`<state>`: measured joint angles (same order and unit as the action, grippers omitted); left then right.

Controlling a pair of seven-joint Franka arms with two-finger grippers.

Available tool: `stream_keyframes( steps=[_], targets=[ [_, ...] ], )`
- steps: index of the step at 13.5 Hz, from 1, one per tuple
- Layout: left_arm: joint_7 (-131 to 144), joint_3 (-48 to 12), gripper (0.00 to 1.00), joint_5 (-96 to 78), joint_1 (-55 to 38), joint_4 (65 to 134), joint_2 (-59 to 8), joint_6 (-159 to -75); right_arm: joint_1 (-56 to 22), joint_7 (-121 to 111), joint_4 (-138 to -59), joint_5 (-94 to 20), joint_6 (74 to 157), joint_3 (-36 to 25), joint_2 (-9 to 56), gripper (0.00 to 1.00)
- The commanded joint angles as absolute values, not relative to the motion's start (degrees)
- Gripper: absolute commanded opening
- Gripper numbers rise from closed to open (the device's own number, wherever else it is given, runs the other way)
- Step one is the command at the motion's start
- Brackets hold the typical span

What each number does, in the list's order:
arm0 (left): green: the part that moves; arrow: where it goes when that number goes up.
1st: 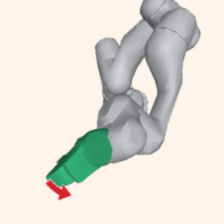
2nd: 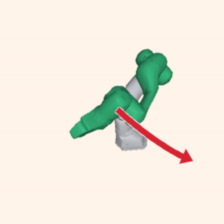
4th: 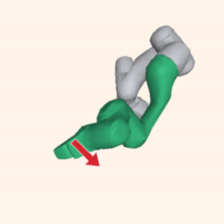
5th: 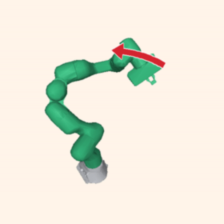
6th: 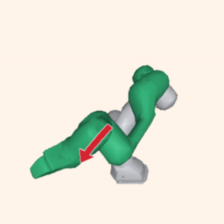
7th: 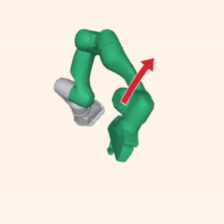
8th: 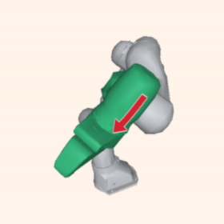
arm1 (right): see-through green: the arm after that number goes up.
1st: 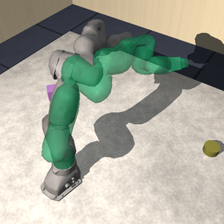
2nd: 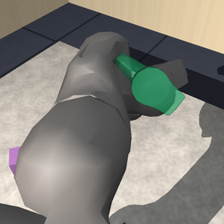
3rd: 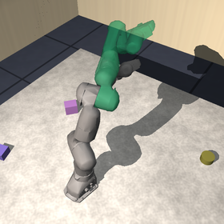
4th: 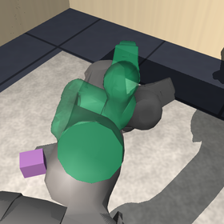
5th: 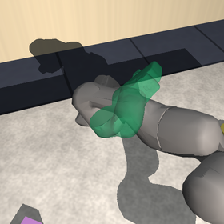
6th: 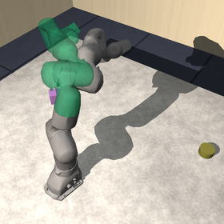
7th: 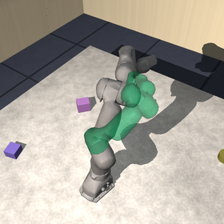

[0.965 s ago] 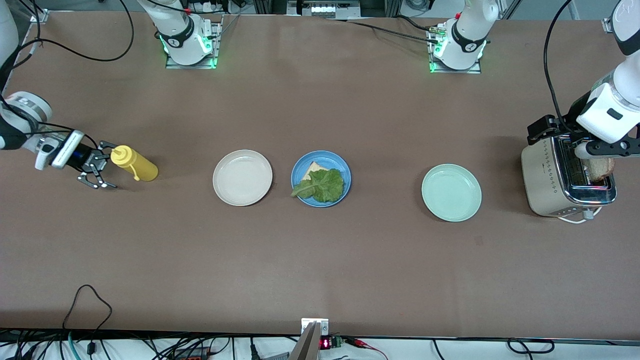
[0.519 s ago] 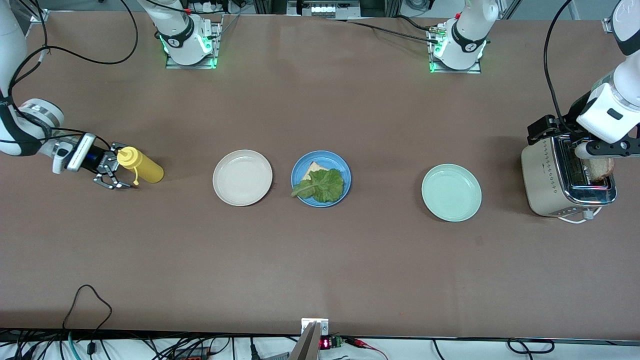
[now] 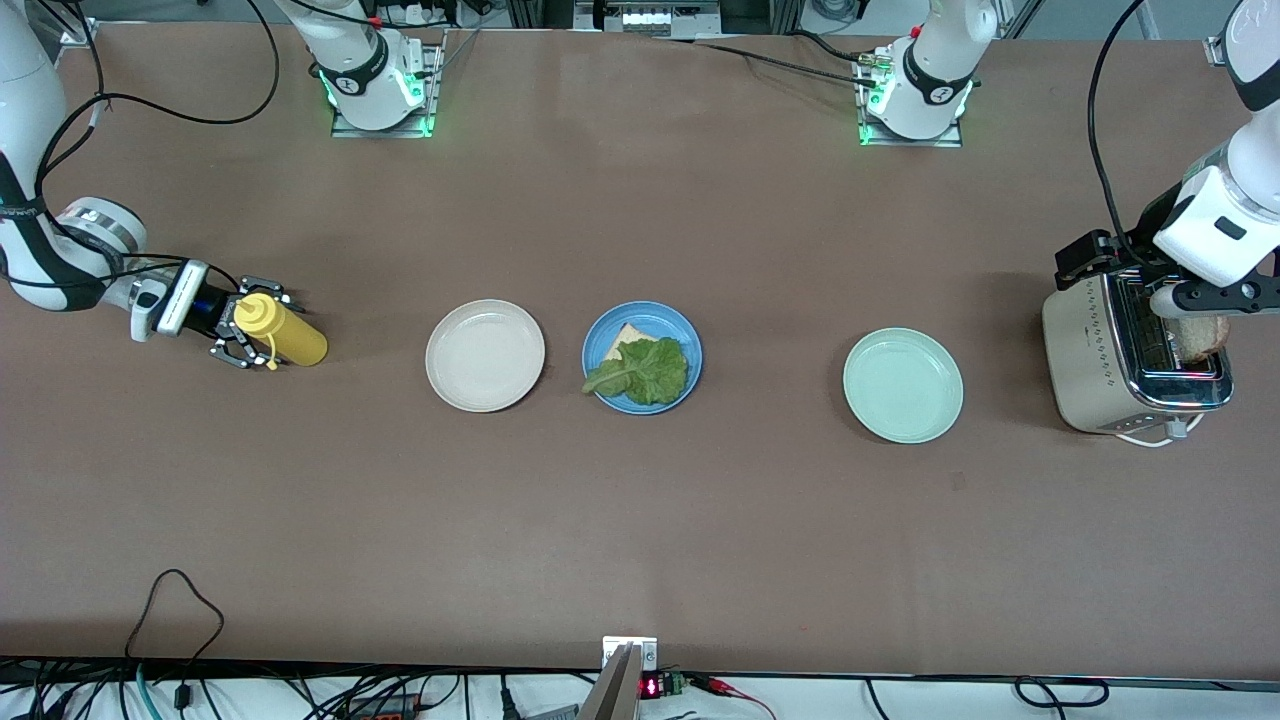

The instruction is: Make sandwich in blue plate with both arms

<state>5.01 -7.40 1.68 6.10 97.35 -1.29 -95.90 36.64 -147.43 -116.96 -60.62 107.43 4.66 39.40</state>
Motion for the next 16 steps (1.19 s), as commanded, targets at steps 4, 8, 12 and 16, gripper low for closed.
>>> stream_keyframes(
  steps=[4,8,12,16],
  targets=[
    [4.1,-7.2,1.00,1.3,6.2,96.9,-1.3,-96.0,36.8,-147.7,-117.4,-63.5,109.9,8.5,38.7,1.00],
    [4.1,-7.2,1.00,1.4,6.2,97.0,-1.3,-96.0,35.7,-146.5,-116.4,-63.5,113.3,10.2,37.9,0.76],
    [4.2,-7.3,1.00,1.4,6.2,96.9,-1.3,-95.9,34.0,-143.4,-115.9,-62.4,116.3,10.5,36.4,0.00],
    [4.2,-7.3,1.00,1.4,6.2,97.0,-1.2,-95.7,29.9,-132.8,-115.9,-56.3,122.0,10.5,28.7,0.00]
  ],
)
